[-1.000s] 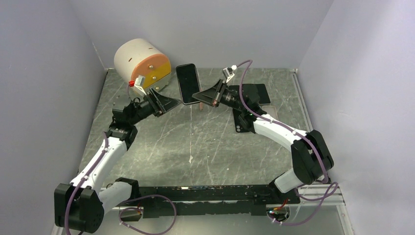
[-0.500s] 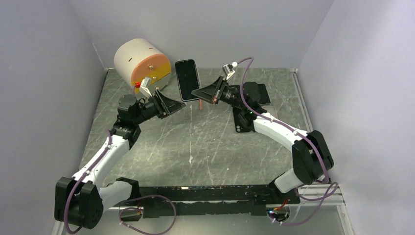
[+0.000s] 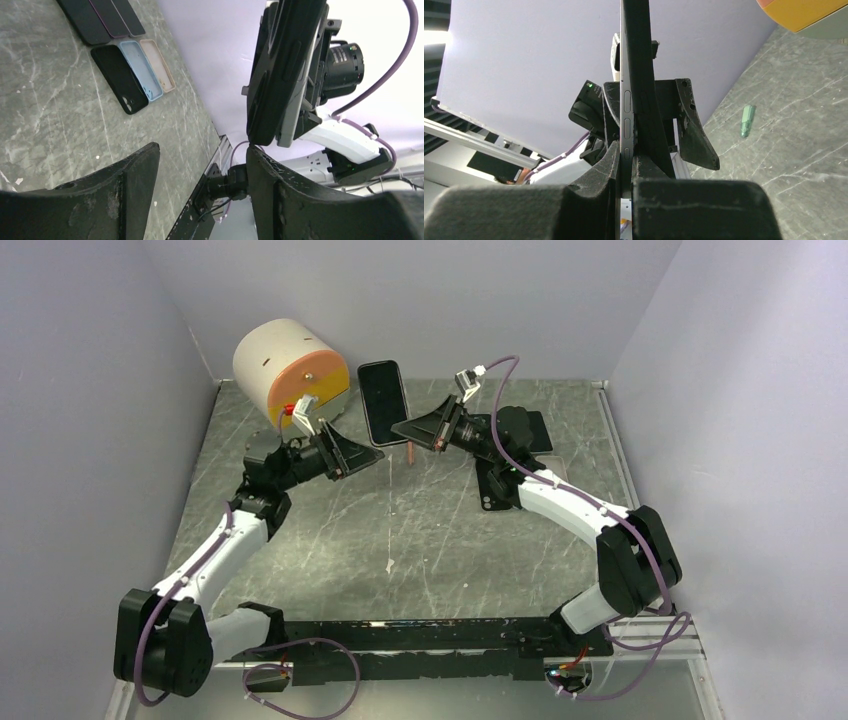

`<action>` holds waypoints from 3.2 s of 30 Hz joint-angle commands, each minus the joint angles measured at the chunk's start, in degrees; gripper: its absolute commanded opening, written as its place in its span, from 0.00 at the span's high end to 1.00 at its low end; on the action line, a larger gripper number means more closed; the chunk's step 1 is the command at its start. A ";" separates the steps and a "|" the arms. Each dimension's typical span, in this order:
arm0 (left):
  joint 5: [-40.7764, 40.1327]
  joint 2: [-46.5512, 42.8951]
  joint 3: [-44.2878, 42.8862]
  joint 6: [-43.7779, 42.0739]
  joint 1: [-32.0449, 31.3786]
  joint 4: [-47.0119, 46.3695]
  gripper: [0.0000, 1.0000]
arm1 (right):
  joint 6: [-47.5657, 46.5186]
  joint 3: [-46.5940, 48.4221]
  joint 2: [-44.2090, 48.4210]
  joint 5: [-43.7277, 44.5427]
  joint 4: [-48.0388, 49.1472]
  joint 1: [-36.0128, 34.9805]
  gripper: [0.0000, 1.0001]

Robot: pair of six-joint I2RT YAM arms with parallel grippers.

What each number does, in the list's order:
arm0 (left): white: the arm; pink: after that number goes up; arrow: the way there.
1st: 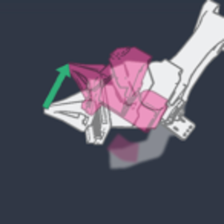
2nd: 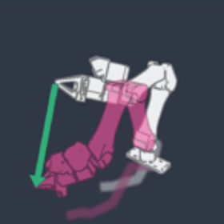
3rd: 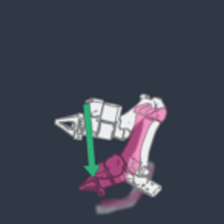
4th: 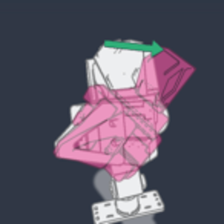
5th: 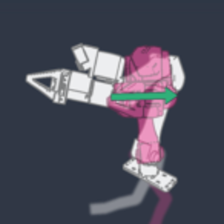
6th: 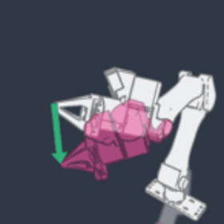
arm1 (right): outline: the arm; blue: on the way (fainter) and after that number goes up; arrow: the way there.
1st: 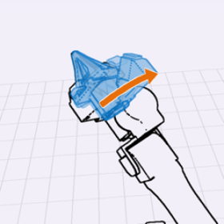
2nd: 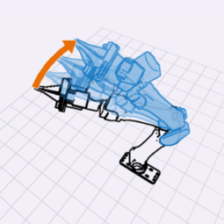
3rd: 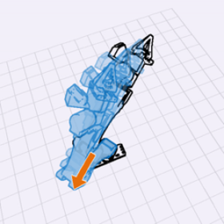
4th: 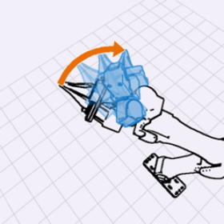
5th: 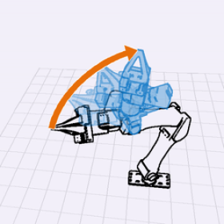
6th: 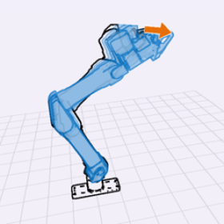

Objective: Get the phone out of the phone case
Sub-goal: Remove the phone case from the phone, then place the phone at the center of the board.

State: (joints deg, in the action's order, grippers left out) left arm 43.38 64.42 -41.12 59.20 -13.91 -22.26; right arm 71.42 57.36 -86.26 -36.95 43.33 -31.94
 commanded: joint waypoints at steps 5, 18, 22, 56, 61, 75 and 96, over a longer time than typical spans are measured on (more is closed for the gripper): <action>3.90 0.86 -1.80 -1.56 -1.51 -4.16 0.27 | -1.26 4.16 0.43 0.05 5.21 0.02 1.00; -0.28 2.42 -1.11 4.32 -1.53 -11.74 0.36 | -0.52 2.83 1.11 -0.07 6.07 0.05 1.00; -2.32 1.56 -1.10 4.21 -1.53 -10.77 0.36 | -0.44 2.72 1.20 -0.21 6.01 0.00 1.00; -2.14 4.38 -5.46 5.50 -0.77 -16.71 0.40 | -0.01 1.31 2.95 -7.27 4.87 -1.18 1.00; -1.19 5.67 -7.67 6.75 -0.68 -19.54 0.49 | 0.03 0.73 2.92 -8.81 4.20 -1.37 1.00; -9.53 4.92 -10.75 -5.92 0.24 -2.17 0.97 | -7.88 0.05 5.98 -12.47 -8.04 -1.37 1.00; -33.21 -4.70 -9.07 -23.27 3.45 29.75 0.97 | -30.06 -1.89 12.36 -4.68 -37.53 7.37 1.00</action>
State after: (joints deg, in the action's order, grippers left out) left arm 8.14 63.59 -51.96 37.01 -10.83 6.13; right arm 49.71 55.40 -77.47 -47.03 11.33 -29.02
